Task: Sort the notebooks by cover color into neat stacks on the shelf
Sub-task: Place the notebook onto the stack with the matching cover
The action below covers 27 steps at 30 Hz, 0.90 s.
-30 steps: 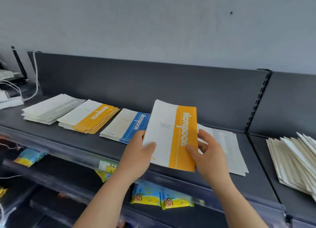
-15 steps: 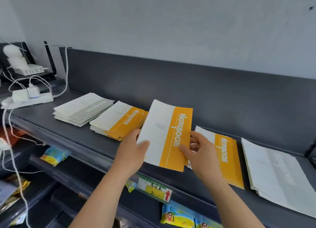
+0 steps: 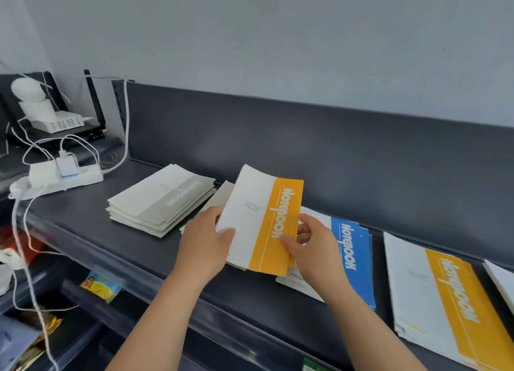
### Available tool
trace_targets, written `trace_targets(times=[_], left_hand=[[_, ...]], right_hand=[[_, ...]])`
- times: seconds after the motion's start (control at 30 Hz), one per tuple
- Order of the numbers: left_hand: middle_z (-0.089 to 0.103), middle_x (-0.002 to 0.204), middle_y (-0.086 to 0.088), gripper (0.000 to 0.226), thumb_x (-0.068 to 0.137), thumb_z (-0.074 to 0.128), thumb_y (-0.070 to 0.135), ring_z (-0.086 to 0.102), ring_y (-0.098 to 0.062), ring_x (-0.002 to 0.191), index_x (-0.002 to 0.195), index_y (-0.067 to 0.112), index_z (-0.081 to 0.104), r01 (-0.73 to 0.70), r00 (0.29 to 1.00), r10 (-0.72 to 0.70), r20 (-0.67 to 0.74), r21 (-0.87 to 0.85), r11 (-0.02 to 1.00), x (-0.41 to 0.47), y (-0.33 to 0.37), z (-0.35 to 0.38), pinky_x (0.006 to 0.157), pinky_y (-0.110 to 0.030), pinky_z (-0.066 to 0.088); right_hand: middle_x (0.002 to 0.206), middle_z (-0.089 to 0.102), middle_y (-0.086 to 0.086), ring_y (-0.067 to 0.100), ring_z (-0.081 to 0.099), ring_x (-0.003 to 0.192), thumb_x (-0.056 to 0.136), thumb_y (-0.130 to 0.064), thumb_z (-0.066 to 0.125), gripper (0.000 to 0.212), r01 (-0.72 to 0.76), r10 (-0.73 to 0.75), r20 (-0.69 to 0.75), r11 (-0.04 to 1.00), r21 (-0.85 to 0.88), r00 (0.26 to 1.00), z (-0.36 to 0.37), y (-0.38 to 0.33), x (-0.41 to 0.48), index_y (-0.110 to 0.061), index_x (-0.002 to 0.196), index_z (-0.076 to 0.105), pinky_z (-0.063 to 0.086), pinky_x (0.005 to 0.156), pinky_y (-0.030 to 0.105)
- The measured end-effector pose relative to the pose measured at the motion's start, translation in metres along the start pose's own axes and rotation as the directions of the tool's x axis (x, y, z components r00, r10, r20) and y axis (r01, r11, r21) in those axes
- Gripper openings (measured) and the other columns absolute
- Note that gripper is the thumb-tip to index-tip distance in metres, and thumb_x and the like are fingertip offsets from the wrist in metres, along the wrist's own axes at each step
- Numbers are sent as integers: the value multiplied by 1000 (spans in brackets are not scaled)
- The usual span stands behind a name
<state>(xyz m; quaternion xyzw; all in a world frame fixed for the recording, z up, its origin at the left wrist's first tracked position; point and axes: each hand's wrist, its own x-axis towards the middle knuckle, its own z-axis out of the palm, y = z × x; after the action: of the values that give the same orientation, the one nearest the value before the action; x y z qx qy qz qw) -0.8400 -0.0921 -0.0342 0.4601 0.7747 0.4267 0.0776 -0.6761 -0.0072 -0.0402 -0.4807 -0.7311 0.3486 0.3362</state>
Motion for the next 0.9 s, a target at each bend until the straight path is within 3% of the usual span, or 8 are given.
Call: trace_targets(times=[0.1, 0.2, 0.37, 0.5, 0.67, 0.9], left_hand=[[61, 111, 9, 26, 87, 58, 27, 51, -17, 104, 113, 30, 59, -4, 1000, 5, -10, 159, 987, 30, -21, -11, 81, -37, 51], [48, 124, 3, 35, 89, 58, 33, 38, -22, 114, 123, 29, 53, 39, 998, -49, 27, 299, 954, 48, -37, -16, 92, -37, 41], [43, 128, -2, 37, 92, 57, 27, 41, -20, 115, 127, 21, 49, 46, 988, -68, 140, 153, 987, 60, -60, -15, 93, -32, 42], [41, 135, -4, 50, 95, 52, 29, 38, -22, 124, 141, 19, 35, -30, 985, -2, 175, 180, 983, 61, -67, -15, 101, -35, 39], [37, 142, 2, 48, 98, 43, 35, 32, -17, 127, 142, 18, 35, -212, 976, 184, 114, 329, 921, 57, -57, -21, 100, -26, 34], [49, 135, 6, 42, 97, 43, 37, 40, -12, 125, 136, 21, 48, -379, 923, 362, 131, 153, 912, 35, -18, -12, 101, -24, 35]], right_hand=[[107, 59, -8, 7, 55, 88, 89, -29, 61, 40, -25, 25, 1, 998, -49, 1000, 24, -14, 13, -23, 126, 49, 49, 73, 20], [116, 58, -2, 14, 58, 98, 90, -33, 58, 36, -56, 61, 24, 983, -173, 998, 46, -22, 22, -21, 124, 50, 48, 81, 24], [115, 54, 5, 16, 56, 94, 93, -38, 50, 33, -87, 124, 61, 905, -416, 990, 67, -27, 30, -16, 117, 51, 46, 78, 24], [127, 46, 2, 17, 54, 104, 94, -40, 46, 37, -77, 107, 27, 850, -522, 994, 72, -33, 26, -18, 124, 50, 44, 94, 29], [130, 49, -4, 16, 49, 114, 95, -39, 47, 37, -15, -40, -86, 830, -558, 995, 62, -40, 14, -20, 126, 51, 37, 99, 28], [150, 34, -5, 13, 32, 137, 97, -40, 39, 51, -59, -44, -167, 824, -564, 985, 25, -25, -13, -20, 143, 33, 28, 110, 25]])
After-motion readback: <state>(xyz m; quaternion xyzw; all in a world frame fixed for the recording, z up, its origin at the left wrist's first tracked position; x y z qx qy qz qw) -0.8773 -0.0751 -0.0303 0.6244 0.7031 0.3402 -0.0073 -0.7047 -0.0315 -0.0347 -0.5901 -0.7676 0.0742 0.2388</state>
